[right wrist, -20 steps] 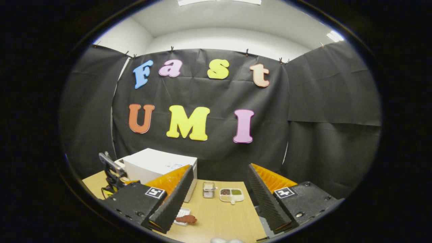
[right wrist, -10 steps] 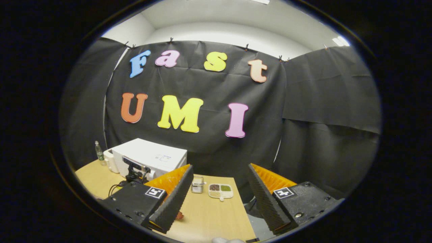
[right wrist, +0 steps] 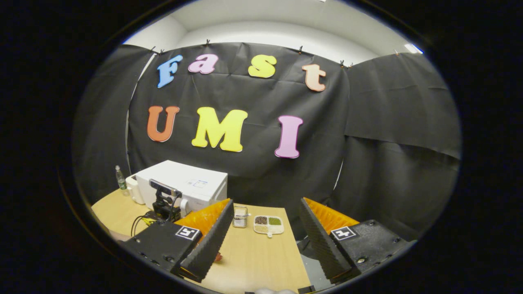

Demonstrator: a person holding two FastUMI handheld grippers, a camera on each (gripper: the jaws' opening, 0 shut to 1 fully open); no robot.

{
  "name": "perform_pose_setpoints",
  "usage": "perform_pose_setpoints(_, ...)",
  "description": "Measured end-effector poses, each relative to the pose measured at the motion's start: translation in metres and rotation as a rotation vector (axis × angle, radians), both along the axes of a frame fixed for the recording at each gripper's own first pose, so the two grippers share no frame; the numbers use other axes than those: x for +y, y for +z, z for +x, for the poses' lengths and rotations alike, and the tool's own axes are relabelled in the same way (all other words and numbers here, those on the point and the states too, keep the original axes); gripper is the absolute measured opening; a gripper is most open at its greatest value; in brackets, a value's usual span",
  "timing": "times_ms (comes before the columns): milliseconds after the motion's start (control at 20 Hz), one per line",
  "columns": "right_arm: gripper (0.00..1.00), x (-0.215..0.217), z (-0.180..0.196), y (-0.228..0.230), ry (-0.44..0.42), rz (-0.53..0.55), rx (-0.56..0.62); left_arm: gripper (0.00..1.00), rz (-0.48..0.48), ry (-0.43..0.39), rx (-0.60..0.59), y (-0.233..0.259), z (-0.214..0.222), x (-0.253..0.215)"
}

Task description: Open the microwave oven with the left hand, put the food in, and close the microwave oven.

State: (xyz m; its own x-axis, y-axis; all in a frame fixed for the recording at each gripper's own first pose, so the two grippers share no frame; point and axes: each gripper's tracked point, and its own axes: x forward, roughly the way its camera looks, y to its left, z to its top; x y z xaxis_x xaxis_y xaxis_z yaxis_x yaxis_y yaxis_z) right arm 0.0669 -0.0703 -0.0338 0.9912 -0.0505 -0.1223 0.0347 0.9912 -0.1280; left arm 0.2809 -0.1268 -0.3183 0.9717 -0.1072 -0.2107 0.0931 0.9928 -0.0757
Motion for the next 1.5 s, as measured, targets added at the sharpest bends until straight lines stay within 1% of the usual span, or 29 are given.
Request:
perform_pose_setpoints(50, 0.96, -0.001, 0.0, 0.001, 0.001, -0.006, -0.002, 0.52, -0.003, 0.002, -0.002, -0.001, 0.0, 0.0)
perform_pose_setpoints(100, 0.96, -0.001, -0.001, 0.002, -0.001, -0.016, -0.004, 0.64, 0.001, 0.008, -0.007, -0.003, 0.001, 0.001)
perform_pose_setpoints(200, 0.96, -0.002, -0.003, 0.003, 0.0, -0.033, -0.008, 0.3, 0.017, 0.006, 0.005, -0.005, 0.001, 0.0)
perform_pose_setpoints(250, 1.0, -0.004, -0.004, 0.005, -0.001, -0.034, -0.012, 0.26, 0.028, 0.004, -0.004, -0.004, -0.001, 0.0)
perform_pose_setpoints(300, 1.0, -0.004, -0.005, 0.007, -0.003, -0.034, -0.017, 0.23, 0.029, 0.005, -0.004, -0.004, -0.001, 0.001)
perform_pose_setpoints(350, 1.0, -0.005, -0.006, 0.006, -0.004, -0.033, -0.018, 0.22, 0.029, 0.01, -0.006, -0.003, -0.001, 0.003)
perform_pose_setpoints(400, 0.96, -0.005, -0.006, 0.007, -0.003, -0.034, -0.017, 0.14, 0.028, 0.009, -0.001, -0.003, -0.001, 0.003)
perform_pose_setpoints(450, 0.96, -0.006, -0.008, 0.006, -0.002, -0.036, -0.017, 0.14, 0.031, 0.006, 0.002, -0.006, -0.002, 0.003)
perform_pose_setpoints(500, 1.0, -0.007, -0.008, 0.006, -0.005, -0.039, -0.017, 0.1, 0.035, 0.003, 0.004, -0.006, -0.002, 0.002)
perform_pose_setpoints(550, 0.96, -0.009, -0.009, 0.005, -0.006, -0.039, -0.015, 0.11, 0.037, 0.005, 0.004, -0.005, -0.002, 0.003)
perform_pose_setpoints(850, 0.96, -0.011, -0.016, 0.004, -0.01, -0.04, -0.011, 0.1, 0.027, 0.017, 0.031, -0.007, -0.006, 0.003)
perform_pose_setpoints(900, 1.0, -0.013, -0.016, 0.005, -0.011, -0.042, -0.012, 0.1, 0.029, 0.016, 0.034, -0.008, -0.005, 0.004)
perform_pose_setpoints(1050, 1.0, -0.013, -0.016, 0.006, -0.01, -0.038, -0.018, 0.1, 0.021, 0.018, 0.033, -0.008, -0.006, 0.005)
perform_pose_setpoints(1100, 0.96, -0.013, -0.016, 0.007, -0.006, -0.039, -0.019, 0.1, 0.015, 0.02, 0.034, -0.008, -0.006, 0.005)
perform_pose_setpoints(1200, 0.96, -0.012, -0.016, 0.006, -0.001, -0.04, -0.016, 0.1, 0.003, 0.018, 0.054, -0.008, -0.009, 0.005)
perform_pose_setpoints(1250, 0.96, -0.011, -0.015, 0.007, 0.0, -0.041, -0.02, 0.1, 0.006, 0.021, 0.048, -0.007, -0.019, 0.006)
perform_pose_setpoints(1300, 1.0, -0.011, -0.015, 0.008, 0.002, -0.041, -0.024, 0.1, 0.031, 0.011, 0.037, -0.008, -0.029, 0.009)
perform_pose_setpoints(1400, 1.0, -0.01, -0.014, 0.008, 0.011, -0.038, -0.03, 0.1, 0.051, -0.003, 0.014, -0.006, -0.055, 0.018)
perform_pose_setpoints(1450, 0.96, -0.008, -0.012, 0.007, 0.021, -0.036, -0.027, 0.1, 0.043, -0.006, 0.031, -0.009, -0.068, 0.023)
perform_pose_setpoints(1500, 0.96, -0.005, -0.011, 0.005, 0.029, -0.033, -0.023, 0.1, 0.044, -0.008, 0.032, -0.009, -0.081, 0.028)
